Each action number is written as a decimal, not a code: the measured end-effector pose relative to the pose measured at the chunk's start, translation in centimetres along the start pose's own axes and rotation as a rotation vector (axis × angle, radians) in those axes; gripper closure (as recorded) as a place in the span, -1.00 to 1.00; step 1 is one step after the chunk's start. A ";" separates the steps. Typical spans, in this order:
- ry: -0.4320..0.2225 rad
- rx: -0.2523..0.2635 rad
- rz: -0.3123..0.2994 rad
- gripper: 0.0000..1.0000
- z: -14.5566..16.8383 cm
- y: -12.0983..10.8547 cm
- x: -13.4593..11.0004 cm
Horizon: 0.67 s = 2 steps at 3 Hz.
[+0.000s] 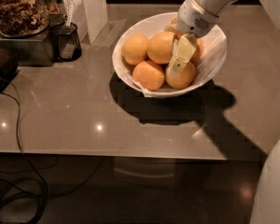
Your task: Pick orange from white bowl
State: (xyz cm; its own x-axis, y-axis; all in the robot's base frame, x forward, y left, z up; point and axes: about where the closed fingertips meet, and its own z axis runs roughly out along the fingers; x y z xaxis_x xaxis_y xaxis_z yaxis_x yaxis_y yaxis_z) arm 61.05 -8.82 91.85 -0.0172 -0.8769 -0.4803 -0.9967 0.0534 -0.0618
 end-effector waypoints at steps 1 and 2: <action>-0.001 0.001 0.000 -0.30 0.0 0.0 0.0; -0.001 0.001 0.000 0.17 0.0 0.0 0.0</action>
Offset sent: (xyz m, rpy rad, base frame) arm 0.0004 0.0003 0.0000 0.0007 -0.0013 -0.0003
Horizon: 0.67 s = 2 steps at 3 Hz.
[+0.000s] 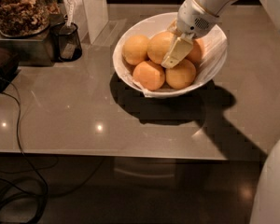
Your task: Pick orange from white bowl
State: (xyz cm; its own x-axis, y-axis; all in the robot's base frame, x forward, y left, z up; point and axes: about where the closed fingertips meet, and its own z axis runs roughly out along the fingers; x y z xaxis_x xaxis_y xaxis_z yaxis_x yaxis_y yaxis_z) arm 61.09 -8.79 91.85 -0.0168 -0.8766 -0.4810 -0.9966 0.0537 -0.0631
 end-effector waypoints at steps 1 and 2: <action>0.000 0.000 0.000 0.63 0.0 0.0 0.0; 0.000 0.000 0.000 1.00 0.0 0.0 0.0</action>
Offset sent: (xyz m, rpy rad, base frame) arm 0.0000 0.0000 0.0000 0.0000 0.0000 0.0000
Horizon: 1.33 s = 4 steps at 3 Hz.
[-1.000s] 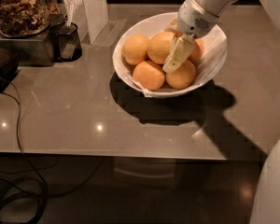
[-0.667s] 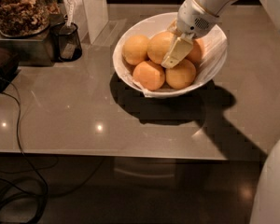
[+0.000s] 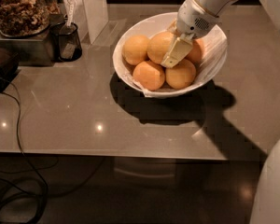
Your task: Pick orange from white bowl
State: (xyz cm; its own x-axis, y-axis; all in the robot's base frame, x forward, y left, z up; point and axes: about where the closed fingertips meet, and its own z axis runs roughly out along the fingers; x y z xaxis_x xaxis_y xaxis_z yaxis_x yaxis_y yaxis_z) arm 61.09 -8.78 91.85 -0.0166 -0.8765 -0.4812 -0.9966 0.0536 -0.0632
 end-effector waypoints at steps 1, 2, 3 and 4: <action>-0.048 -0.001 -0.029 1.00 -0.4 -0.1 -0.8; -0.108 0.036 -0.064 1.00 -2.6 1.0 -1.4; -0.169 0.126 -0.051 1.00 -6.3 3.8 -0.9; -0.196 0.234 0.014 1.00 -9.3 7.8 1.0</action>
Offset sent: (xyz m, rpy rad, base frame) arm -0.0397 -0.0170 0.0596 0.1604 -0.1228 0.0666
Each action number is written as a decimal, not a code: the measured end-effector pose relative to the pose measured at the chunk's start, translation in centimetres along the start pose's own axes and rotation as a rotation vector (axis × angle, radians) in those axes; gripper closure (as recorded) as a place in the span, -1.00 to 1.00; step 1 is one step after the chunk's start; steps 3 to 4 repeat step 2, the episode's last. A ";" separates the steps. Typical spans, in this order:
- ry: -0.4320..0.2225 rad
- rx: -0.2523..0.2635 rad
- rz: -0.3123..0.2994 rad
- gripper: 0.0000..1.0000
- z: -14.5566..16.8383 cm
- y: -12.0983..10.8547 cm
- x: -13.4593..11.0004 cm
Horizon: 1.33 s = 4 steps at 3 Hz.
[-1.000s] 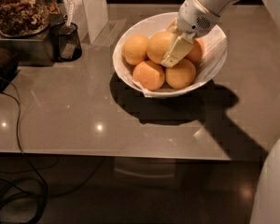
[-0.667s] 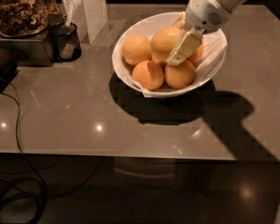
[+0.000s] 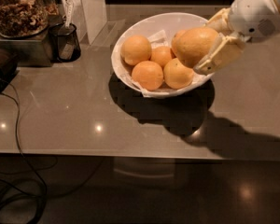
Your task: Pick orange from white bowl
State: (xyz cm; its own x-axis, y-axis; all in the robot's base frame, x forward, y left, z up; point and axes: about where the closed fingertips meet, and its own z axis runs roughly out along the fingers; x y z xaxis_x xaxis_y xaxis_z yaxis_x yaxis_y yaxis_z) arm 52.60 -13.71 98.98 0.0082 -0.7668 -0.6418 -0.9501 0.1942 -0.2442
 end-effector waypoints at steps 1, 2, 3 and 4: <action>-0.014 0.079 0.038 1.00 -2.5 2.5 1.1; -0.011 0.086 0.047 1.00 -2.7 2.9 1.5; -0.011 0.086 0.047 1.00 -2.7 2.9 1.5; -0.011 0.086 0.047 1.00 -2.7 2.9 1.5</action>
Offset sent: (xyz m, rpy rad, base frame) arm -0.0287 -0.0170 0.0041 0.0232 -0.0362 -0.0680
